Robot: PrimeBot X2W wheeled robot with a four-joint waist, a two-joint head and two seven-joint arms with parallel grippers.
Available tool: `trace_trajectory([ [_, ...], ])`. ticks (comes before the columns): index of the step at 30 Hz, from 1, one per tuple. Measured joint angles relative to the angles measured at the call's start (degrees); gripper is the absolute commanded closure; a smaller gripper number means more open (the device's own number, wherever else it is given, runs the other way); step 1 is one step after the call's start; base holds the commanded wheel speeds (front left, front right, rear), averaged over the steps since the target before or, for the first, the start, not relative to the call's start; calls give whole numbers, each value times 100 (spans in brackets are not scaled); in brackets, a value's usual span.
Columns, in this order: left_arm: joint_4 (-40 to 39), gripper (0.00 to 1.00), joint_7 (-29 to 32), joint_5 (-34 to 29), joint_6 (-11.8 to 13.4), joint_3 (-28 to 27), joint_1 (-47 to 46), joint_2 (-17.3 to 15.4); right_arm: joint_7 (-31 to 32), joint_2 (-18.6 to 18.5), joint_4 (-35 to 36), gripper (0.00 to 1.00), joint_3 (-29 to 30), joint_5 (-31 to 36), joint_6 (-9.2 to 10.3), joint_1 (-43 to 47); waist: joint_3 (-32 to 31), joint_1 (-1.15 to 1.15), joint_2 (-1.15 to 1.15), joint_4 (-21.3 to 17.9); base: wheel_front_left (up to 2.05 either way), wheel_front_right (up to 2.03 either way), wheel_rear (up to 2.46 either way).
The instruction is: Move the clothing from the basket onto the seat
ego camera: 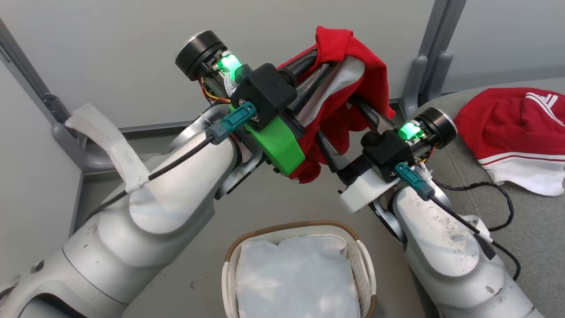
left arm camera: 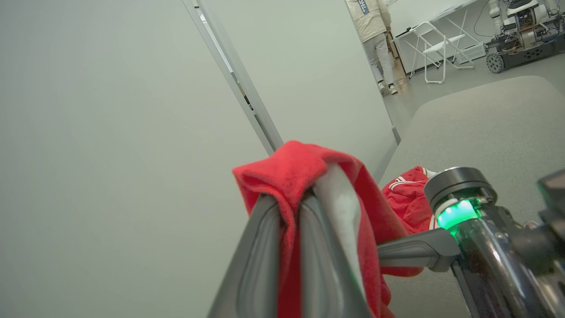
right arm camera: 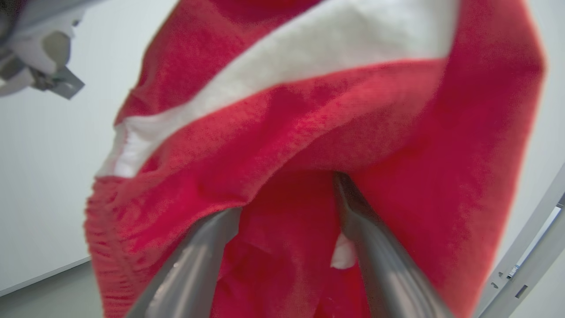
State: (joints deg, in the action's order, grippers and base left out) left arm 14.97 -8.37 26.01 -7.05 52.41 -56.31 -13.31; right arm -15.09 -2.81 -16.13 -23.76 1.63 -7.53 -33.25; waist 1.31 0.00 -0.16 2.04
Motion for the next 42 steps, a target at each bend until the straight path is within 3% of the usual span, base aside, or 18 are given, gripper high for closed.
trace_trajectory([
  [6, -13, 100, 9, 127, -1, 64, 39, -11, 0, -1, -260, 0, -443, -41, 0, -360, 33, 0, 0, 20, 0, 0, 0],
  [7, -12, 100, 9, 147, -1, 74, 48, -11, 0, 0, -324, 58, -530, -82, 0, -400, 36, 0, 0, 21, 0, 0, 0],
  [8, -5, 100, 8, 169, -2, 79, 53, -12, 0, -1, -385, 72, -595, -126, 0, -428, 42, 0, 0, 20, 0, 0, 0],
  [9, 5, 100, 7, 182, -2, 80, 54, -14, 0, -7, -447, 100, -687, -162, 0, -467, 49, 0, 0, 21, 0, 0, 0],
  [26, 323, 98, -175, 572, 68, -156, 357, -327, 0, -56, -334, 100, -227, -255, 0, -444, 204, 0, 0, -11, 0, 0, 0],
  [27, 348, 90, -185, 587, 79, -169, 395, -342, 0, -55, -309, 100, -183, -250, 0, -419, 206, 0, 0, -15, 0, 0, 0],
  [28, 377, 67, -221, 619, 86, -186, 438, -361, 0, -53, -279, 100, -121, -246, 0, -385, 207, 0, 0, -20, 0, 0, 0],
  [31, 441, 48, -287, 715, 96, -238, 564, -401, 0, -51, -208, 100, 34, -222, 0, -307, 206, 0, 0, -33, 0, 0, 0],
  [32, 464, 13, -312, 758, 98, -260, 617, -419, 0, -47, -186, 100, 88, -218, 0, -272, 205, 0, 0, -38, 0, 0, 0],
  [33, 491, 1, -342, 800, 99, -289, 674, -437, 0, -45, -165, 100, 140, -209, 0, -238, 203, 0, 0, -43, 0, 0, 0],
  [42, 643, 0, -538, 1116, 160, -560, 1189, -570, 0, -32, -33, 100, 459, -158, 0, -6, 189, 0, 0, -67, 0, 0, 0],
])
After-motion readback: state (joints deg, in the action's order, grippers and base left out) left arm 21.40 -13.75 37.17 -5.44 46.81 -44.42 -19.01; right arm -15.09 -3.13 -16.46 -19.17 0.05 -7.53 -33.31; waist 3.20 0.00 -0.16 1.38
